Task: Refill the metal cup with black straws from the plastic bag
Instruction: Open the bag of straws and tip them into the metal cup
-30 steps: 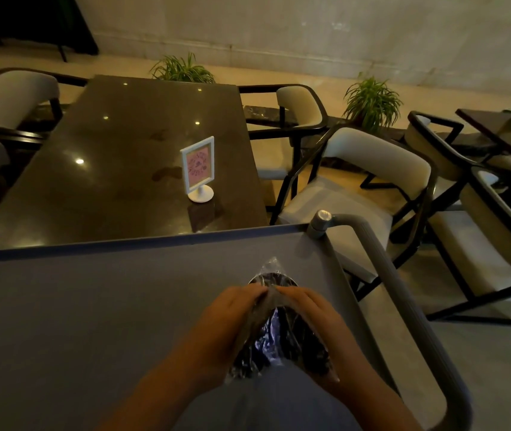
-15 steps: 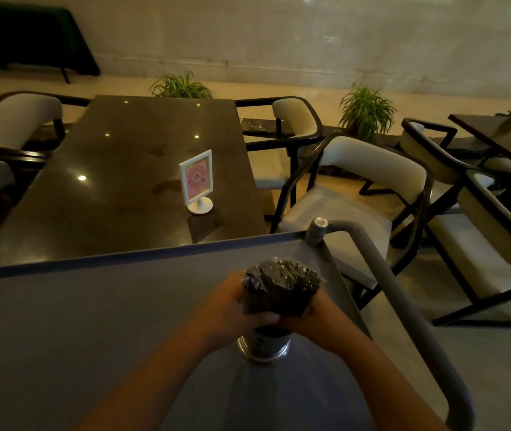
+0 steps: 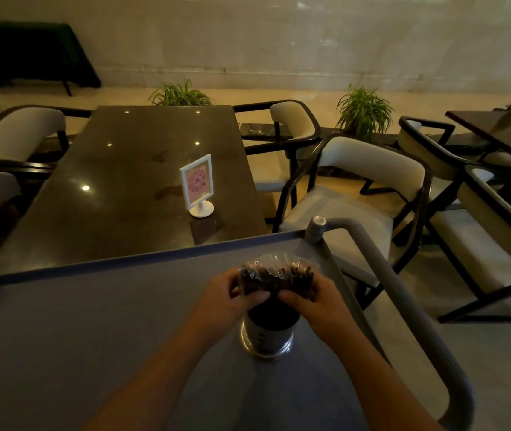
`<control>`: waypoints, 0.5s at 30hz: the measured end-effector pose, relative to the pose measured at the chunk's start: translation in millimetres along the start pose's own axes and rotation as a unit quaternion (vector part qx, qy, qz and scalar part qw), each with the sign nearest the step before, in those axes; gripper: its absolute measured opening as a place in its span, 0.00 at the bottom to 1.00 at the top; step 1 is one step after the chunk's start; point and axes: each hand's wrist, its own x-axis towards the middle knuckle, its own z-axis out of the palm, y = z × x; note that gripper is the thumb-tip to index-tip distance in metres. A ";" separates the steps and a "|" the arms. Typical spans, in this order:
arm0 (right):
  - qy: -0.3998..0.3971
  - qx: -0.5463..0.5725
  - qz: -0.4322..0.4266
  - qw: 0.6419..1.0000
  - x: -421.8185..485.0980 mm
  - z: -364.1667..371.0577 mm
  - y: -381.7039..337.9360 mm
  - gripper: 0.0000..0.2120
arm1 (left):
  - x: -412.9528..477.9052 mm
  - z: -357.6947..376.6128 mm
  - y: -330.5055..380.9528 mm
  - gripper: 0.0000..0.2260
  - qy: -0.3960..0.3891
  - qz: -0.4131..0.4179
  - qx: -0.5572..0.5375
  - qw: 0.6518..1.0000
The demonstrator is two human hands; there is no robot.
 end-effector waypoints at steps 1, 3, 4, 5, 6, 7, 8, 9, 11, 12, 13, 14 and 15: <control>0.002 0.007 0.002 1.000 0.2 0.8 2.7 0.14 | 1.6 0.7 -1.9 0.15 0.004 -0.003 -0.002 1.000; 0.002 0.015 0.008 1.000 -1.0 2.4 6.7 0.14 | 3.6 4.0 -6.4 0.13 0.012 -0.015 0.001 1.000; 0.002 0.018 0.012 1.000 -1.3 3.3 9.0 0.15 | 3.9 5.9 -7.7 0.13 0.017 -0.019 0.004 1.000; 0.003 0.025 0.017 1.000 -1.8 4.0 11.4 0.15 | 3.4 7.4 -8.3 0.13 0.019 -0.018 0.007 1.000; 0.002 0.035 0.021 0.999 -2.7 4.7 13.0 0.15 | 2.4 8.7 -8.4 0.14 0.019 -0.014 0.009 1.000; 0.001 0.042 0.022 0.999 -3.6 5.0 13.8 0.15 | 1.3 9.2 -8.5 0.16 0.017 -0.010 0.008 1.000; 0.002 0.042 0.024 0.999 -3.6 4.9 13.6 0.16 | 0.8 9.0 -8.7 0.18 0.017 -0.007 0.000 1.000; 0.005 0.036 0.026 0.999 -4.3 4.1 11.5 0.17 | 0.1 8.3 -7.9 0.20 0.018 -0.004 -0.015 1.000; 0.016 0.036 0.021 0.999 -3.6 1.0 5.4 0.21 | -1.6 5.2 -4.4 0.24 0.008 0.014 -0.056 0.998; 0.018 0.048 0.009 0.999 -3.4 -1.6 1.8 0.22 | -2.8 2.8 -1.5 0.25 0.002 0.029 -0.076 0.997; 0.016 0.057 -0.006 0.998 -2.9 -4.7 -2.5 0.23 | -4.0 0.0 2.3 0.25 0.002 0.045 -0.088 0.995; 0.015 0.061 -0.018 0.998 -2.3 -7.5 -7.1 0.22 | -4.5 -2.7 5.9 0.23 0.009 0.060 -0.086 0.994; 0.013 0.057 -0.028 0.998 -2.0 -9.5 -11.9 0.19 | -5.6 -5.2 10.0 0.19 0.019 0.075 -0.067 0.995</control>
